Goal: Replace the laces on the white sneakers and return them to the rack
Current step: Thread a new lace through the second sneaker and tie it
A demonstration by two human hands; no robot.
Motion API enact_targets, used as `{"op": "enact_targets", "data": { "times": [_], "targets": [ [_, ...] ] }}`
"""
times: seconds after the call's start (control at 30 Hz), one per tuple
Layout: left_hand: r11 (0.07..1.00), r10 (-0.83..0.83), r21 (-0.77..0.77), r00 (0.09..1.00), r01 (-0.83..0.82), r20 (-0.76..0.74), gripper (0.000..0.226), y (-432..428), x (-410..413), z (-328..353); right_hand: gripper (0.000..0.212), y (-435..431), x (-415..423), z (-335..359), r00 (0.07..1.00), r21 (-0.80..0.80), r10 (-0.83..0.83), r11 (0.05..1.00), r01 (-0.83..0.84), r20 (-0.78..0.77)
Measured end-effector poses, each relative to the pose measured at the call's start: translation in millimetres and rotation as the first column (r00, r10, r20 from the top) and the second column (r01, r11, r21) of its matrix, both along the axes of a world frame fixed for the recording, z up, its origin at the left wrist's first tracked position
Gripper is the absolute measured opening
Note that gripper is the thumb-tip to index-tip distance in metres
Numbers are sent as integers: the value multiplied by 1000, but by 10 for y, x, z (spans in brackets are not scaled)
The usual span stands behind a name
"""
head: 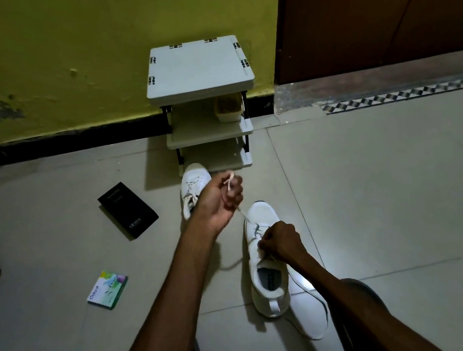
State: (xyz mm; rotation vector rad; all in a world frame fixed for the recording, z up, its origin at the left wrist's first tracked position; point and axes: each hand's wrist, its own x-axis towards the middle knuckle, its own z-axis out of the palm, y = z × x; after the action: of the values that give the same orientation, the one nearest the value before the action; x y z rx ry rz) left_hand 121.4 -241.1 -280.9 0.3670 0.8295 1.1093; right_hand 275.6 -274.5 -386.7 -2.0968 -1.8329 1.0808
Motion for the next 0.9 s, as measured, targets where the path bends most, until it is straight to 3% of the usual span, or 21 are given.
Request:
{"op": "enact_targets", "data": {
  "times": [0.03,0.07,0.1,0.13,0.17,0.2,0.23,0.37,0.4,0.43,0.47,0.53,0.57,0.6,0.7,0.9],
  "targets": [
    [996,-87,-14,947,87,-310,17,-27,36,-140,18,-10,2,1,1000,1,3,1000,-3,2],
    [980,-173,-38,736,196,-654,18,-68,64,-300,20,-20,8,-2,1000,3,2,1000,-2,0],
    [946,-223,-98,399,310,-890,18,-111,80,-464,22,-22,13,-12,1000,10,-1,1000,1,-4],
    [892,-241,-193,68,408,-968,19,-168,103,-615,22,-28,27,-22,1000,19,-5,1000,5,-12],
    [841,-246,-293,-161,454,-956,22,-232,131,-732,23,-33,40,-32,1000,25,-5,1000,5,-27],
    [805,-254,-362,-278,471,-926,28,-292,160,-820,24,-39,48,-39,999,32,-2,999,3,-42],
    [783,-273,-401,-318,474,-908,35,-338,186,-887,25,-45,56,-43,999,37,1,999,1,-51],
    [749,-264,-442,-389,493,-883,43,-390,207,-1027,28,-55,58,-46,998,55,9,998,-6,-56],
    [737,-275,-436,-360,516,-891,39,-374,202,-1009,26,-55,56,-33,998,53,7,999,-4,-57],
    [739,-309,-406,-265,537,-913,33,-351,190,-963,24,-51,54,-30,998,45,0,999,2,-62],
    [765,-360,-342,-78,546,-930,27,-325,171,-908,22,-54,50,-23,998,36,-10,999,13,-68],
    [870,-404,-176,462,460,-790,26,-283,150,-716,20,-60,44,-15,998,30,-29,999,31,-60],
    [914,-356,-97,662,395,-660,27,-251,109,-600,18,-62,29,-23,998,30,-38,999,40,-57],
    [939,-302,-27,789,341,-534,27,-211,82,-475,17,-64,27,-31,997,30,-46,998,48,-58],
    [954,-232,110,917,280,-324,26,-89,5,-101,14,-66,15,-24,997,28,-44,999,46,-67],
    [946,-235,181,952,270,-195,24,-109,-24,56,13,-41,26,-6,997,29,-24,999,26,-69]
  ]
}}
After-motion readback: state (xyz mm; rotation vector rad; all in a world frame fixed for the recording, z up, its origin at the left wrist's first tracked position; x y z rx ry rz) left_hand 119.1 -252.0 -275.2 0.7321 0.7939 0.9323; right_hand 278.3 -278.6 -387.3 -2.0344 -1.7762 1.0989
